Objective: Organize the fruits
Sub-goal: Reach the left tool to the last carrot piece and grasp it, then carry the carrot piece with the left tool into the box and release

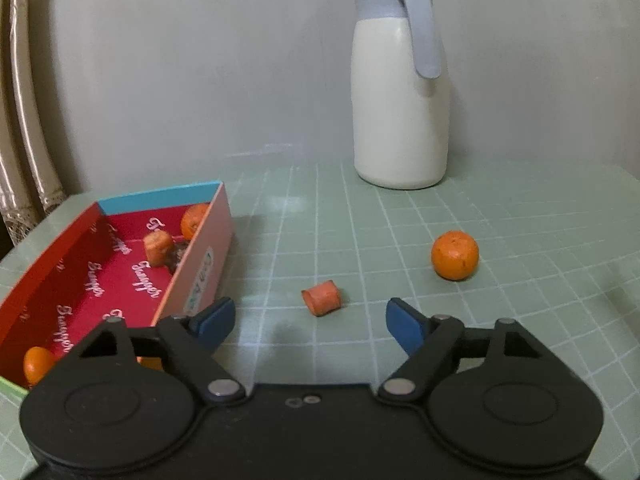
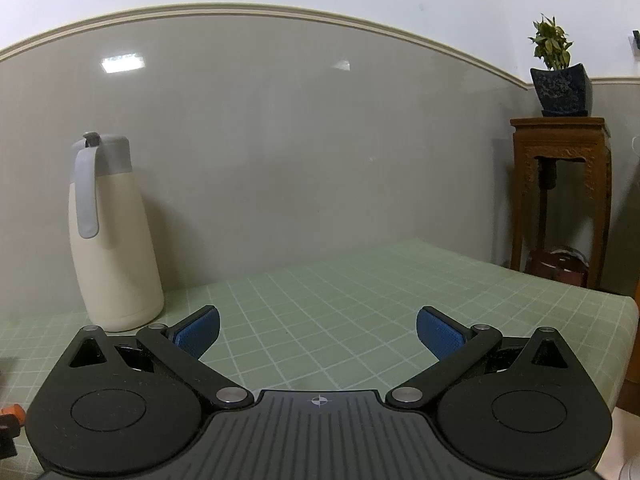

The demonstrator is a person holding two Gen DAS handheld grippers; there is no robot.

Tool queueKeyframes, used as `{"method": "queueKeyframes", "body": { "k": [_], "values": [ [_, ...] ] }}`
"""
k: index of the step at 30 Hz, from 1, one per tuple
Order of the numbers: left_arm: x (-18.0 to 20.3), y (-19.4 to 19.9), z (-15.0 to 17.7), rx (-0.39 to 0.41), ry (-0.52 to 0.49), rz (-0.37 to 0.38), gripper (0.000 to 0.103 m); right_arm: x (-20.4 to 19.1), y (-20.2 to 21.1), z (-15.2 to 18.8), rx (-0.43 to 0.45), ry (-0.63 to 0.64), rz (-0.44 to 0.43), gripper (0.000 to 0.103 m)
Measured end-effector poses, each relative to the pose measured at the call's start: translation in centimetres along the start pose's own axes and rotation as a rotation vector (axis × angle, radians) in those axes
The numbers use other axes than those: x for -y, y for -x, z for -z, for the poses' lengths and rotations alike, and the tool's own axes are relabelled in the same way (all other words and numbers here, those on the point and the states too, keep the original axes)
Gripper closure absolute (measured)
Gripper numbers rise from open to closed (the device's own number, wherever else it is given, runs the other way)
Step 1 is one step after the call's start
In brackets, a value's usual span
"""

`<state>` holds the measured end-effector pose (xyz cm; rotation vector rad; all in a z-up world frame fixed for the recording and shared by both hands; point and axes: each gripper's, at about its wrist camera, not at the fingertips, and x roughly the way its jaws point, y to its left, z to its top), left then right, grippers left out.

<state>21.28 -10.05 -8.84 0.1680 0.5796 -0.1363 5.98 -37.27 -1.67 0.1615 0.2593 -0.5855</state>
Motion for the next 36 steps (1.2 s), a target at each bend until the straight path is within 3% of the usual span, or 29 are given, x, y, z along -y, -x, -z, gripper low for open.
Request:
{"method": "queueKeyframes", "body": {
  "k": [10,13,18,29,36],
  "values": [
    [-0.3,-3.8,-0.9,-0.071,0.044,0.073,0.052,-0.2,-0.5,-0.1,-0.025,-0.007,-0.008,0.000],
    [-0.3,-4.7,-1.0,-0.089,0.059,0.093,0.070,-0.3,-0.6,-0.2,-0.034,-0.011,-0.015,0.000],
    [-0.3,-4.8,-1.0,-0.078,0.073,0.098,0.088,-0.5,-0.8,-0.1,-0.045,-0.010,-0.035,0.000],
    [-0.7,-2.9,-1.2,-0.043,0.075,0.102,0.089,-0.9,-0.7,-0.1,-0.043,-0.012,-0.048,0.000],
    [-2.8,0.7,-1.9,0.042,0.059,0.033,0.089,-2.0,-0.4,0.2,-0.043,0.004,-0.078,0.000]
  ]
}}
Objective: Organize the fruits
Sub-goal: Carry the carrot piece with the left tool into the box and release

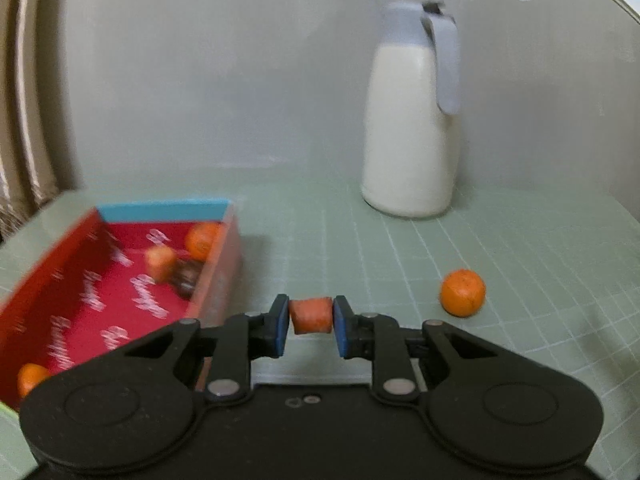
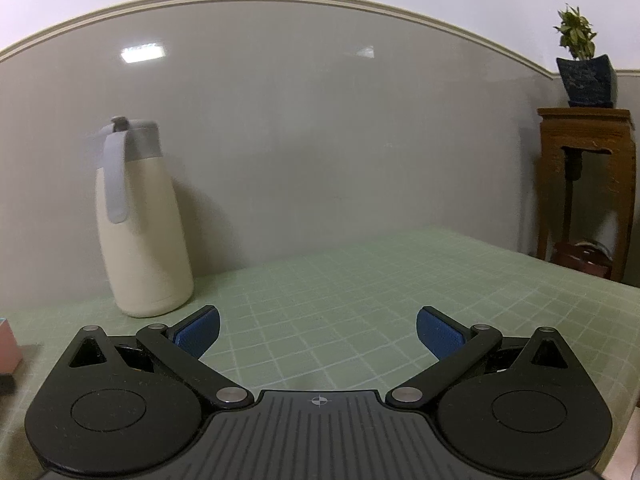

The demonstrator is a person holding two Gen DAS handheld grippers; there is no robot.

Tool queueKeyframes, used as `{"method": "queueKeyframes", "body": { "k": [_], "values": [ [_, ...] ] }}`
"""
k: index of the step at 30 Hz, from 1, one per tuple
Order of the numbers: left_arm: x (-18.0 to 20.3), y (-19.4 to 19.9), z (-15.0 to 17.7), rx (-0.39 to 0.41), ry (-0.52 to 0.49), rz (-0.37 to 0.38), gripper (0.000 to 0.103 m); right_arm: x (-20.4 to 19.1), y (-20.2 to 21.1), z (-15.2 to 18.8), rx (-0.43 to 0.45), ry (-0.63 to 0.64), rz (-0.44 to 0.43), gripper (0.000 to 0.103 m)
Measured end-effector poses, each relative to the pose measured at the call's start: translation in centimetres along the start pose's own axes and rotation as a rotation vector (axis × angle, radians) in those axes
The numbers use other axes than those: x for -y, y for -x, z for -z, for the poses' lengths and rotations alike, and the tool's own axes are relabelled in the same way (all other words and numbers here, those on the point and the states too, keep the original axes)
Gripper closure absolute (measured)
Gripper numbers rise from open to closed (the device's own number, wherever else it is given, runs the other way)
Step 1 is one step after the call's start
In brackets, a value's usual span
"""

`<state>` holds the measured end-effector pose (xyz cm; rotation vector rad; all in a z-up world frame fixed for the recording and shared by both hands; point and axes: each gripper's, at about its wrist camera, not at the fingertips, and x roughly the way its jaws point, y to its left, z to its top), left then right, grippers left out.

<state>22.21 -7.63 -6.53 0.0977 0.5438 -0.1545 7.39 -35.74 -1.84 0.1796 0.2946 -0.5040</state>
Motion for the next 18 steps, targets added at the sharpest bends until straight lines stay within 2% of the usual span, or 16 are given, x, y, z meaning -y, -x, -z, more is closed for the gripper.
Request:
{"method": "queueKeyframes", "body": {
  "k": [7,13,18],
  "values": [
    [-3.5,2.4,-0.7,0.040,0.020,-0.110,0.089,-1.7,0.5,0.4,0.010,0.035,-0.032,0.000],
    [-7.4,1.9,0.0,-0.002,0.067,-0.213,0.089,-3.5,0.7,1.0,0.012,0.081,-0.066,0.000],
    [-9.8,1.2,0.5,-0.040,0.109,-0.251,0.086,-4.7,0.7,1.5,0.022,0.119,-0.083,0.000]
  ]
}}
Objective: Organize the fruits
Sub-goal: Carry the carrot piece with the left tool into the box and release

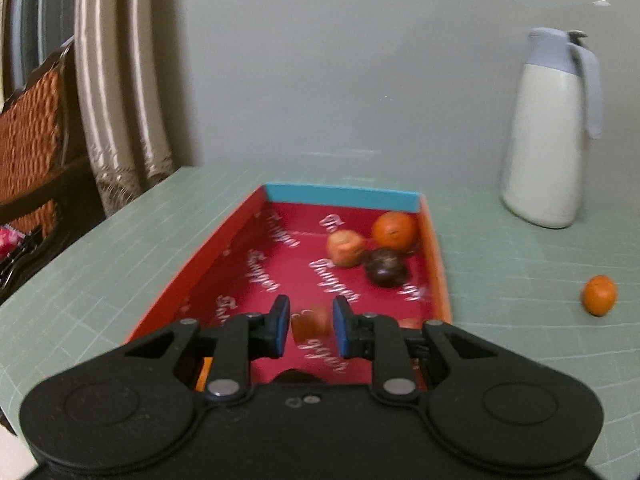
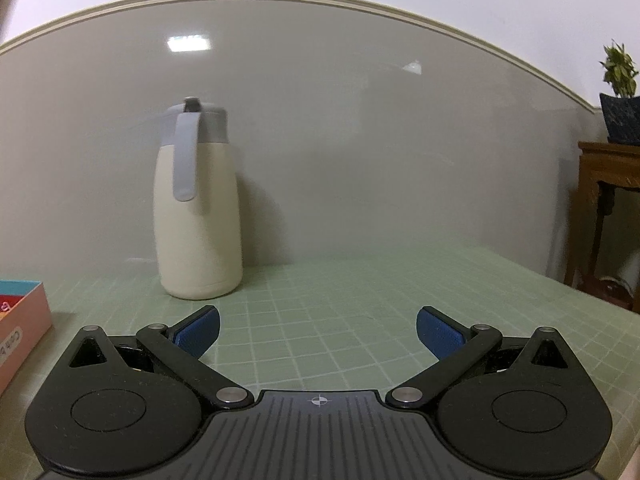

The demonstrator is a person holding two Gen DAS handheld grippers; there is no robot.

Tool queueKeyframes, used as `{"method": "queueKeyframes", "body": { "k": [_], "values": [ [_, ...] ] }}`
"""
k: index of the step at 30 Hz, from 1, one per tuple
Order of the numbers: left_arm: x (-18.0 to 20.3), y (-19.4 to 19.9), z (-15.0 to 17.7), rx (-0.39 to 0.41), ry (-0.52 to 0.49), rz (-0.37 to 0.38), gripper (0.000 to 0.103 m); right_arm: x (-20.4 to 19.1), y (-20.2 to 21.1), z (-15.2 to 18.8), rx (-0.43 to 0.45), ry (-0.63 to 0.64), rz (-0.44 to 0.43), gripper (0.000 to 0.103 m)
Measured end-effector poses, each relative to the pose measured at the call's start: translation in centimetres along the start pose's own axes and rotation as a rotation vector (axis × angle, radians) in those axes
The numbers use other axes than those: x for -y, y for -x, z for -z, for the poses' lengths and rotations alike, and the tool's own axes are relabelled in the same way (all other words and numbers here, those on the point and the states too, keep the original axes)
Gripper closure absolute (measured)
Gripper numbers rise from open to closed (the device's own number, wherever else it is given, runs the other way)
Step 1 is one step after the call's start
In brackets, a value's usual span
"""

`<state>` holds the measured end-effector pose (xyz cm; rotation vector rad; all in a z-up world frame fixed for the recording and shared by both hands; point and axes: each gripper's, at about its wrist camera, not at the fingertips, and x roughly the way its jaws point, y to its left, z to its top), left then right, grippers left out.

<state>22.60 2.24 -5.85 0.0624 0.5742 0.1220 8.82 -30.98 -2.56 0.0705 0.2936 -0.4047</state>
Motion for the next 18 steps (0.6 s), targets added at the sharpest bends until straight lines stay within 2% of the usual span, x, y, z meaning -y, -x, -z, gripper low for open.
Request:
{"method": "queueKeyframes", "body": {
  "k": [1,2,5,7,9,10,15,18],
  "values": [
    [-0.4,-0.1,0.2,-0.007,0.005,-0.005,0.085,-0.2,0.0,0.0,0.000,0.002,-0.005,0.000],
    [-0.6,-0.2,0.2,-0.013,0.011,-0.010,0.078,-0.3,0.0,0.0,-0.002,0.003,-0.011,0.000],
    [-1.3,0.1,0.3,-0.021,0.033,-0.010,0.073,-0.9,-0.3,0.0,-0.005,0.006,-0.029,0.000],
    [-1.8,0.5,0.5,-0.019,0.051,-0.011,0.063,-1.5,-0.5,0.0,-0.011,0.011,-0.041,0.000],
    [-2.5,1.1,0.6,-0.003,0.080,-0.024,0.035,-2.0,-0.6,0.0,-0.015,0.015,-0.052,0.000],
    [-2.7,1.3,0.5,0.009,0.089,-0.033,0.030,-2.2,-0.7,-0.1,-0.015,0.018,-0.056,0.000],
    [-4.1,2.9,0.2,0.035,0.129,-0.041,0.017,-2.9,-1.0,0.0,-0.020,0.022,-0.075,0.000],
    [-5.0,4.4,0.6,0.069,0.141,-0.079,0.009,-3.4,-1.1,0.1,-0.028,0.026,-0.089,0.000]
  ]
}}
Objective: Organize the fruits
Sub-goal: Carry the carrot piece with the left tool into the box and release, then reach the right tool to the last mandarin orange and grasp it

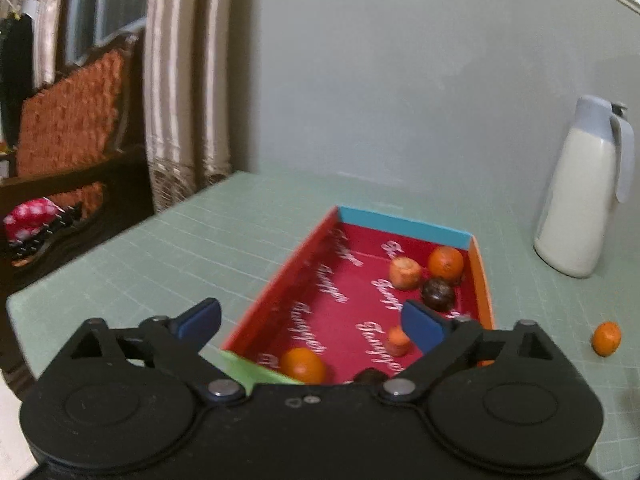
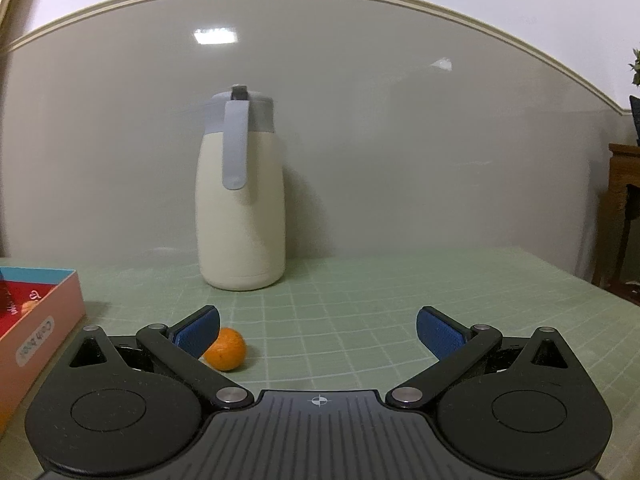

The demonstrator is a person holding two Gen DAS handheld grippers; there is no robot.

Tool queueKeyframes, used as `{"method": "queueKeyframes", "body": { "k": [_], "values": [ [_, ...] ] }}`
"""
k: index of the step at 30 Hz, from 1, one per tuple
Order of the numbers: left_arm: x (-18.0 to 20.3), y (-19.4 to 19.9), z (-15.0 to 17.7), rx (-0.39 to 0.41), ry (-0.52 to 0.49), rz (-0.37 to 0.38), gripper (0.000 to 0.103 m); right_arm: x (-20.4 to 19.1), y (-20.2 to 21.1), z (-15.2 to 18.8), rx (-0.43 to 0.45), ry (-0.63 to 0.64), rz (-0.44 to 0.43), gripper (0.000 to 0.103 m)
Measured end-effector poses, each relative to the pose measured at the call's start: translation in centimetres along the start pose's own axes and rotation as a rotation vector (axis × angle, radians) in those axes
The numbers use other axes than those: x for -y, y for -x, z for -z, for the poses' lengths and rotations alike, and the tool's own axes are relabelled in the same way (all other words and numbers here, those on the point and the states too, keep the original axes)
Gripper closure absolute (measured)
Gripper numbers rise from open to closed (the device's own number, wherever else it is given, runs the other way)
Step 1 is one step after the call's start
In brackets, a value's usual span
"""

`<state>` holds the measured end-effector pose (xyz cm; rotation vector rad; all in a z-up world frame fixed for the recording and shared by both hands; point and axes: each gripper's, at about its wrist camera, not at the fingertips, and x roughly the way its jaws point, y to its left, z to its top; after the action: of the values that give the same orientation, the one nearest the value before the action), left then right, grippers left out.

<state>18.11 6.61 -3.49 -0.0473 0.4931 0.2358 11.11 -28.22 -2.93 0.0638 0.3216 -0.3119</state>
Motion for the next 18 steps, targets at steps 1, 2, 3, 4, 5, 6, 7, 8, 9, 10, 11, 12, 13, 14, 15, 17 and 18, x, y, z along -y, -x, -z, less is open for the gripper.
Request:
{"method": "queueKeyframes", "body": {
  "k": [1,2,3,4,5,6,7,8,9,10,11,12,13,14,15,17,18],
  "values": [
    [-0.3,0.5,0.2,0.011,-0.002,-0.016,0.008,-0.2,-0.1,0.0,-0.001,0.003,-0.004,0.000],
    [-0.7,0.9,0.5,0.021,-0.004,-0.035,0.006,-0.4,-0.2,0.0,-0.003,0.005,-0.010,0.000],
    [-1.0,1.2,0.8,0.027,-0.005,-0.052,0.006,-0.6,-0.4,0.0,-0.009,0.008,-0.020,0.000],
    [-1.4,1.5,1.1,0.031,-0.006,-0.066,0.006,-0.8,-0.6,0.0,-0.016,0.011,-0.029,0.000],
    [-1.8,1.7,1.4,0.032,-0.007,-0.078,0.006,-1.1,-0.9,0.0,-0.028,0.016,-0.042,0.000],
    [-2.1,1.8,1.7,0.033,-0.006,-0.090,0.006,-1.4,-1.2,0.0,-0.042,0.021,-0.056,0.000],
    [-2.6,1.9,2.0,0.033,-0.006,-0.104,0.006,-1.8,-1.5,0.0,-0.054,0.023,-0.066,0.000],
    [-2.9,1.9,2.2,0.030,-0.006,-0.117,0.006,-2.0,-1.9,0.0,-0.072,0.023,-0.082,0.000],
    [-3.3,2.0,2.4,0.031,-0.002,-0.130,0.006,-2.3,-2.3,0.0,-0.090,0.023,-0.101,0.000],
    [-3.7,2.1,2.6,0.032,0.004,-0.145,0.006,-2.5,-2.8,0.0,-0.107,0.022,-0.115,0.000],
    [-4.1,2.2,2.7,0.034,0.009,-0.156,0.006,-2.7,-3.3,0.0,-0.126,0.022,-0.131,0.000],
    [-4.6,2.3,2.8,0.035,0.016,-0.168,0.006,-3.0,-3.8,0.0,-0.143,0.024,-0.143,0.000],
    [-5.1,2.4,2.9,0.033,0.027,-0.177,0.006,-3.2,-3.7,0.1,-0.164,0.026,-0.156,0.000],
    [-5.5,2.5,2.9,0.032,0.037,-0.186,0.006,-3.4,-4.1,0.1,-0.178,0.028,-0.165,0.000],
    [-6.0,2.6,3.0,0.033,0.047,-0.196,0.006,-3.6,-4.5,0.1,-0.188,0.030,-0.168,0.000],
    [-6.9,3.1,3.2,0.042,0.066,-0.231,0.006,-4.1,-5.4,0.1,-0.212,0.038,-0.166,0.000],
    [-7.2,3.3,3.3,0.046,0.073,-0.247,0.006,-4.3,-5.7,0.1,-0.222,0.038,-0.165,0.000]
  ]
}}
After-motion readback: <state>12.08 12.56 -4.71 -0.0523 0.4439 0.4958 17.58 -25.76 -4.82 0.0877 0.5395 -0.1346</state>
